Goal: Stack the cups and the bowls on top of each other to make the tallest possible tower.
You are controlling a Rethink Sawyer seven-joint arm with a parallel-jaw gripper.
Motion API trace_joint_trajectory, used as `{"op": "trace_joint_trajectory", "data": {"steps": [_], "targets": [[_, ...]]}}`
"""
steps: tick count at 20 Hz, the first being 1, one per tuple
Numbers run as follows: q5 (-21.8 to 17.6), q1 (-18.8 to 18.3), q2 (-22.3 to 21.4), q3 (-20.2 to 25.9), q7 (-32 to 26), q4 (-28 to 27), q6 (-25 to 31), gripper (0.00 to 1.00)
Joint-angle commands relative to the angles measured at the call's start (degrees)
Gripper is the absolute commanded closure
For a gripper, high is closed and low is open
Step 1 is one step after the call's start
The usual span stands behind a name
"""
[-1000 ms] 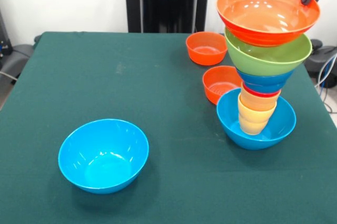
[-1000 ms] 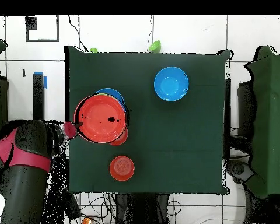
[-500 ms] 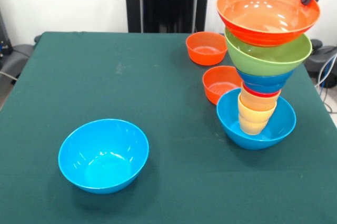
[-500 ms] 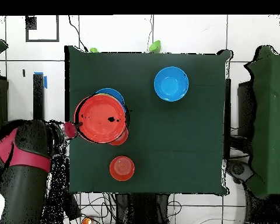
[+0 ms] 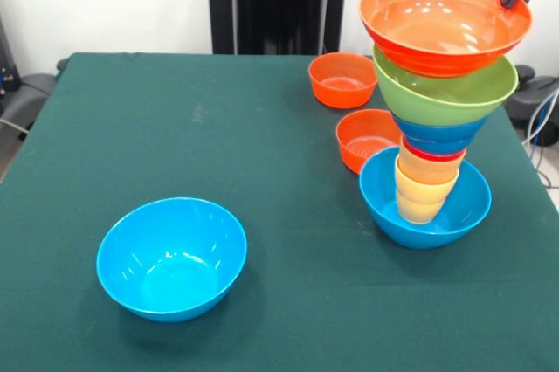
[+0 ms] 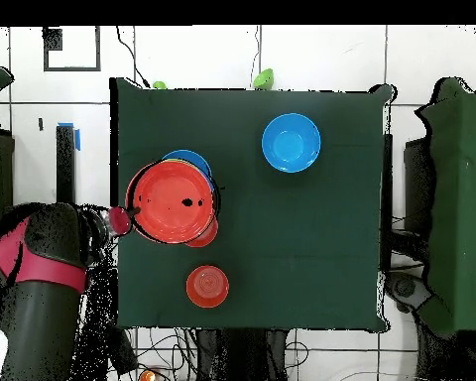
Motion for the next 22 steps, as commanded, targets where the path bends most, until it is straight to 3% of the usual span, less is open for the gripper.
{"op": "trace_joint_trajectory", "data": {"steps": [1,22], "targets": [[0.9,-1.3,2.4,3.4,10.1,-3.0,-2.5,1.0],[-0.8,-1.5,3.0,2.4,9.8,-2.7,-4.2,1.0]]}}
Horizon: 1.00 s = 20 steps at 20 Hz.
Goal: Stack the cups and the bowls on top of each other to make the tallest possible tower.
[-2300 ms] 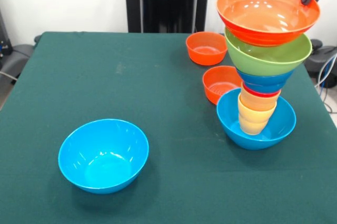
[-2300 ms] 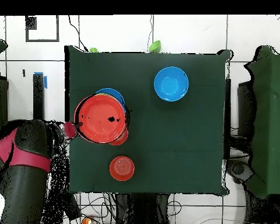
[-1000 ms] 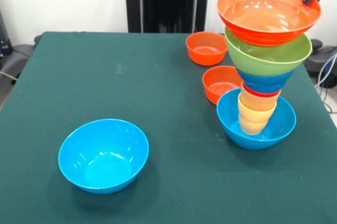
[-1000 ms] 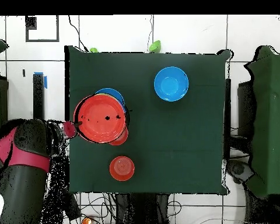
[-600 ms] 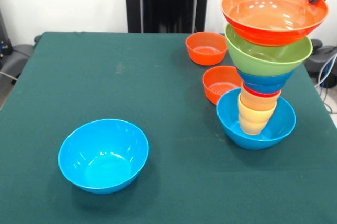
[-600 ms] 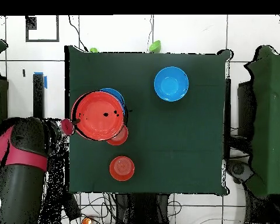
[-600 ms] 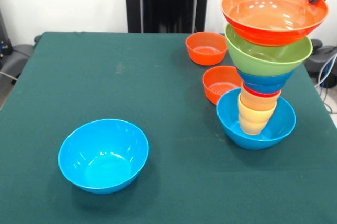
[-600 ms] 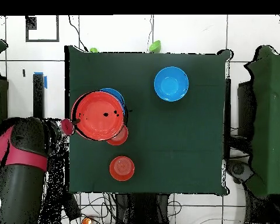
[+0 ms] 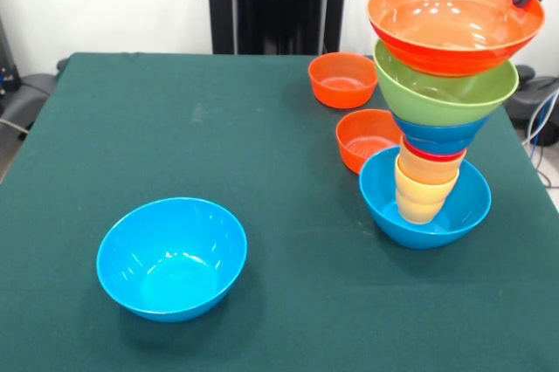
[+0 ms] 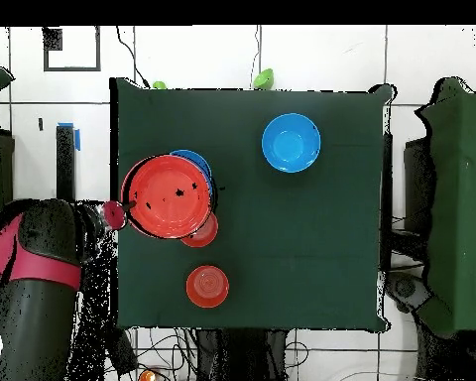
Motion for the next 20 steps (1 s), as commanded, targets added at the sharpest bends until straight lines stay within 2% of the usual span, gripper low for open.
{"op": "trace_joint_trajectory", "data": {"steps": [1,20], "targets": [[-1.2,-1.3,3.0,2.1,9.7,-1.2,-3.7,1.0],[-0.8,-0.9,3.4,0.7,9.3,-0.4,-4.9,1.0]]}}
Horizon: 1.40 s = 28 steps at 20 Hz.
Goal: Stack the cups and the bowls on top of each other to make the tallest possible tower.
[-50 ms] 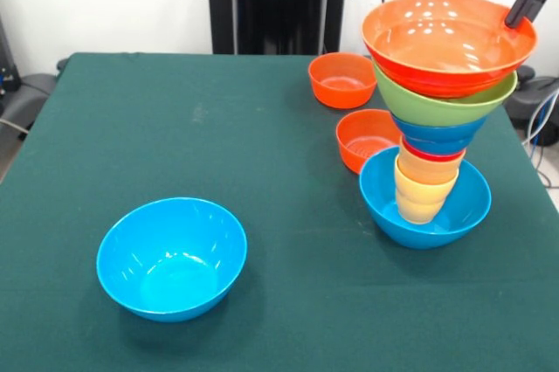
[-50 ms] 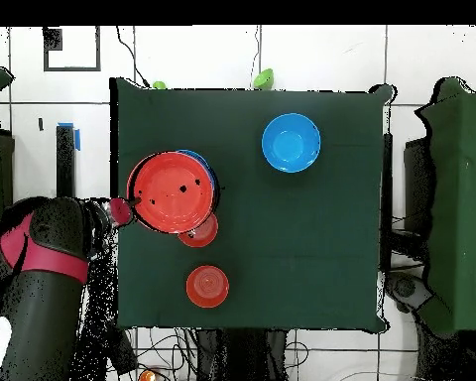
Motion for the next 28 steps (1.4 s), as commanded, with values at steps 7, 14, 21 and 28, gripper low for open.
{"op": "trace_joint_trajectory", "data": {"steps": [7,14,21,28], "targets": [[0.3,-0.8,0.8,1.8,9.4,-0.2,0.0,1.0],[0.2,-0.8,1.0,1.8,9.2,-0.2,-0.2,1.0],[0.1,-0.7,1.2,1.8,9.6,-0.6,-1.3,0.0],[0.1,-0.5,1.1,1.7,10.1,-0.2,-2.4,0.0]]}}
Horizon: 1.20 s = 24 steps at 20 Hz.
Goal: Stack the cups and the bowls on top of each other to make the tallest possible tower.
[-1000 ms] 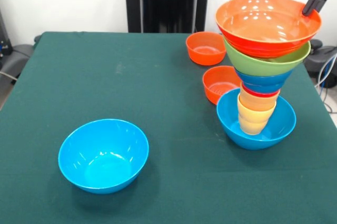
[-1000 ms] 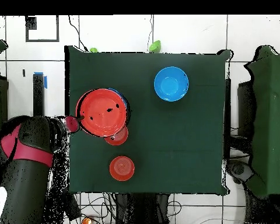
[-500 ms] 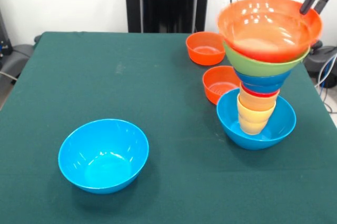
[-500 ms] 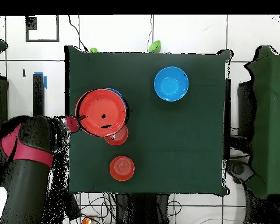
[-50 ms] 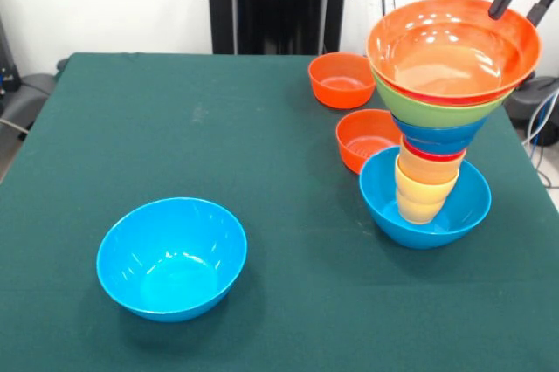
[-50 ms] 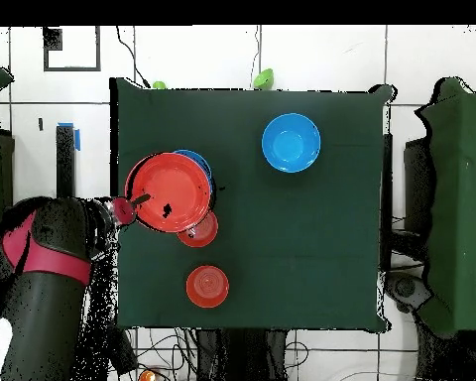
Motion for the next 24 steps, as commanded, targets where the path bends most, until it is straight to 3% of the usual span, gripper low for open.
{"op": "trace_joint_trajectory", "data": {"steps": [1,11,18,24], "targets": [[0.2,-0.5,1.0,2.5,10.1,-0.1,-2.3,0.0],[-0.4,-0.1,1.1,1.8,9.5,-0.3,-1.5,0.0],[4.0,-2.4,-8.4,5.3,4.2,2.5,3.2,0.0],[4.7,-3.1,-9.2,5.9,3.8,3.7,2.3,0.0]]}}
